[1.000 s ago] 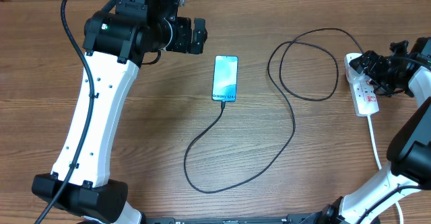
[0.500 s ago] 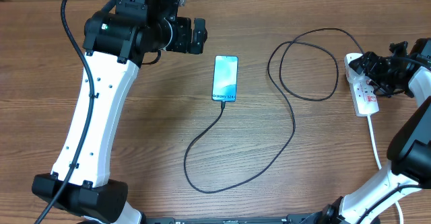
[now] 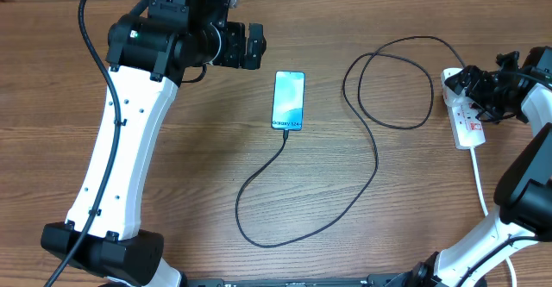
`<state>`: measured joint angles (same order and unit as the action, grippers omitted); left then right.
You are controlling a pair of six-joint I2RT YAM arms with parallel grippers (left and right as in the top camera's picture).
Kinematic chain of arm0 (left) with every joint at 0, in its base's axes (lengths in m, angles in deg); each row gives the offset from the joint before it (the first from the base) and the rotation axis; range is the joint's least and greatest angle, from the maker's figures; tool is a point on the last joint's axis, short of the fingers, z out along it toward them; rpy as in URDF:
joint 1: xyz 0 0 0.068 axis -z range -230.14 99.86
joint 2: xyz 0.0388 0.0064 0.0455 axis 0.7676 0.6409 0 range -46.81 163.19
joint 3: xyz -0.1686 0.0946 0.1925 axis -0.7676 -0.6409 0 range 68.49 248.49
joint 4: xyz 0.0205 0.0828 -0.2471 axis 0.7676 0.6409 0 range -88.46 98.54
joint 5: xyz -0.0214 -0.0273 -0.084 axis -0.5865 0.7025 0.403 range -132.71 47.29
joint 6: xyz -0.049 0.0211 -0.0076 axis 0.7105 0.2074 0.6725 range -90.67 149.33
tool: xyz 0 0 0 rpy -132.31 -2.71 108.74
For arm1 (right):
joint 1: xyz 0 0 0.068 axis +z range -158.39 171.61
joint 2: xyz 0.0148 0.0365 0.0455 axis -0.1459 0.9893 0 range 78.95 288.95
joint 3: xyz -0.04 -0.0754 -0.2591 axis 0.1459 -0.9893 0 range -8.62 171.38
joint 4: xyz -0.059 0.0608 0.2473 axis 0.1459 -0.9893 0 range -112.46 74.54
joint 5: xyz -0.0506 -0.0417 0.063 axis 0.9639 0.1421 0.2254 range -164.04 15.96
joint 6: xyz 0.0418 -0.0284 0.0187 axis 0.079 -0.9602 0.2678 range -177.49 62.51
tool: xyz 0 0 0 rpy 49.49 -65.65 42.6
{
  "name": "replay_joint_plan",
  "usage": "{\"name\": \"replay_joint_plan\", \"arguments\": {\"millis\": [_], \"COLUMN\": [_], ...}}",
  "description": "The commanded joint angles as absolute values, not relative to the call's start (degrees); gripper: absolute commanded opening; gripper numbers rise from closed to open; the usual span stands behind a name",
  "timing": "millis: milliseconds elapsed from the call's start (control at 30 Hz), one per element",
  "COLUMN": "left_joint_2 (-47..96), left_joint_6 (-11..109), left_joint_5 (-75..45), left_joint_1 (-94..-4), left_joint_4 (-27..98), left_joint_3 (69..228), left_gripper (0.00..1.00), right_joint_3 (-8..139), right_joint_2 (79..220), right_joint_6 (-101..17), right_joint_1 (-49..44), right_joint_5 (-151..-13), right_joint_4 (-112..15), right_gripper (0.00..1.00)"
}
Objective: Plug charger to phone and switch on socket
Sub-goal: 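Press the orange rocker switch down with the right gripper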
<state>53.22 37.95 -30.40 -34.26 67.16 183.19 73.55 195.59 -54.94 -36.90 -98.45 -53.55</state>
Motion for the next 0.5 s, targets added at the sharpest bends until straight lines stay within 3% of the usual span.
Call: {"name": "replay_joint_plan", "arguments": {"millis": [0,467], "left_joint_2": [51.8,51.8], "left_joint_6": [38.4,38.4], "left_joint_5": [-29.2,-29.2], "left_joint_1": [-34.3,-34.3], "left_joint_4": [67.2,67.0], "left_joint_3": [183.5,183.5], "left_gripper": [1.00,1.00], "right_joint_3": [72.0,68.6], "right_joint_2": [197.7,197.7], "right_joint_6": [-53.4,-51.5], "right_joint_1": [-34.7,-34.7], "right_joint_5": [-101.5,-101.6], "right_joint_4": [-54.9,-53.3], "right_gripper": [0.97,0.97]}}
